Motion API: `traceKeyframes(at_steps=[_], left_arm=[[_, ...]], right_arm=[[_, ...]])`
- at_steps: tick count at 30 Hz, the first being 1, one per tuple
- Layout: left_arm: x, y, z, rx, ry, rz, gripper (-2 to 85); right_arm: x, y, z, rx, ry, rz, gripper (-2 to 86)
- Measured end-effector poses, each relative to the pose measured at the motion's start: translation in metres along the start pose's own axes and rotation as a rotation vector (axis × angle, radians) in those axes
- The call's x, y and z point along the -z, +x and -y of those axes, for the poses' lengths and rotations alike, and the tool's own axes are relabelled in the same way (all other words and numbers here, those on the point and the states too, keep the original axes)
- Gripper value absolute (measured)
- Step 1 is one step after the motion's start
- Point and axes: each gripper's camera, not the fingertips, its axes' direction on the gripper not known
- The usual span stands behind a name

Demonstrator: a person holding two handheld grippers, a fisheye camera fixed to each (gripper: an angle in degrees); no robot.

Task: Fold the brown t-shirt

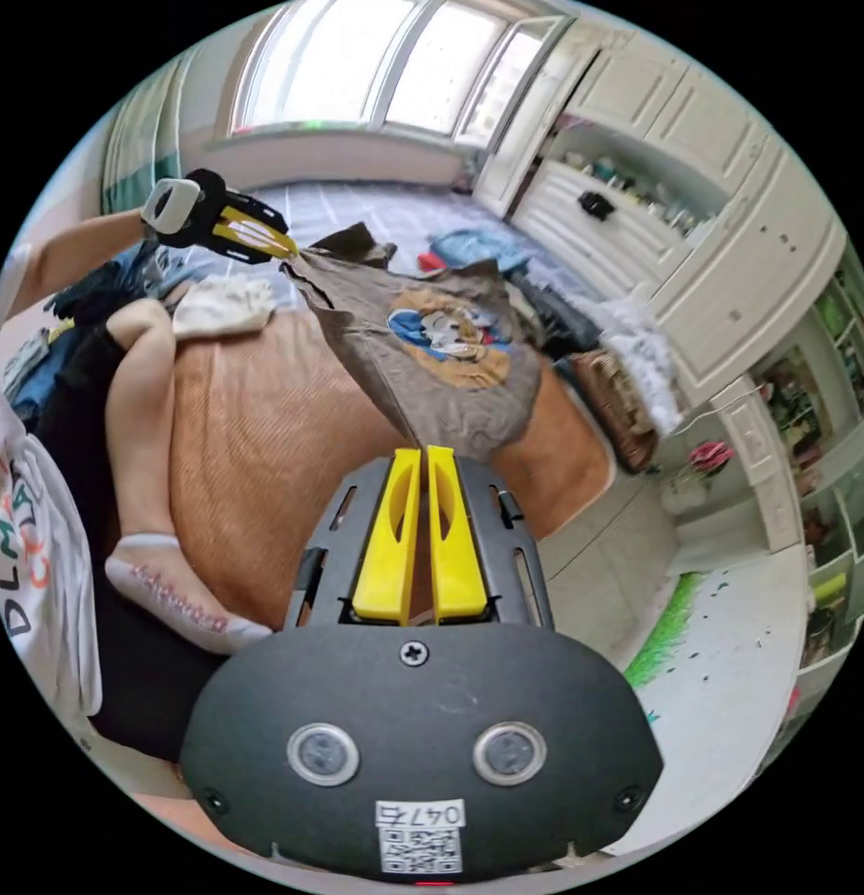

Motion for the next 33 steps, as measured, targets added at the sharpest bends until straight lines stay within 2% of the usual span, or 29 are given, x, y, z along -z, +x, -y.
traceKeyframes(at_steps=[5,11,13,17,21,26,29,33], left_arm=[[-0.074,0.128,0.088,-0.301,-0.165,-0.239,-0.8],[-0.109,0.146,0.13,-0.327,-0.179,-0.521,-0.5],[-0.123,0.145,0.133,-0.281,-0.181,-0.583,-0.1],[-0.14,0.157,0.123,-0.207,-0.187,-0.689,1.8],[-0.133,0.163,0.101,-0.101,-0.102,-0.631,2.0],[-0.132,0.179,0.11,0.099,0.097,-0.595,-0.1],[-0.158,0.209,0.122,0.259,0.108,-0.537,-0.6],[-0.216,0.253,0.104,0.451,0.096,-0.722,-0.8]], right_arm=[[-0.094,-0.036,-0.026,0.057,-0.254,0.095,-0.5],[-0.117,-0.029,-0.043,-0.016,-0.288,0.138,0.7],[-0.118,-0.018,-0.048,-0.062,-0.266,0.186,1.9],[-0.117,0.027,-0.08,-0.325,-0.222,0.191,4.1],[-0.127,0.075,-0.126,-0.62,-0.173,0.215,2.6],[-0.175,0.107,-0.154,-0.801,-0.194,0.351,3.9],[-0.203,0.115,-0.168,-0.907,-0.179,0.425,3.7],[-0.235,0.119,-0.179,-0.946,-0.191,0.508,-0.5]])
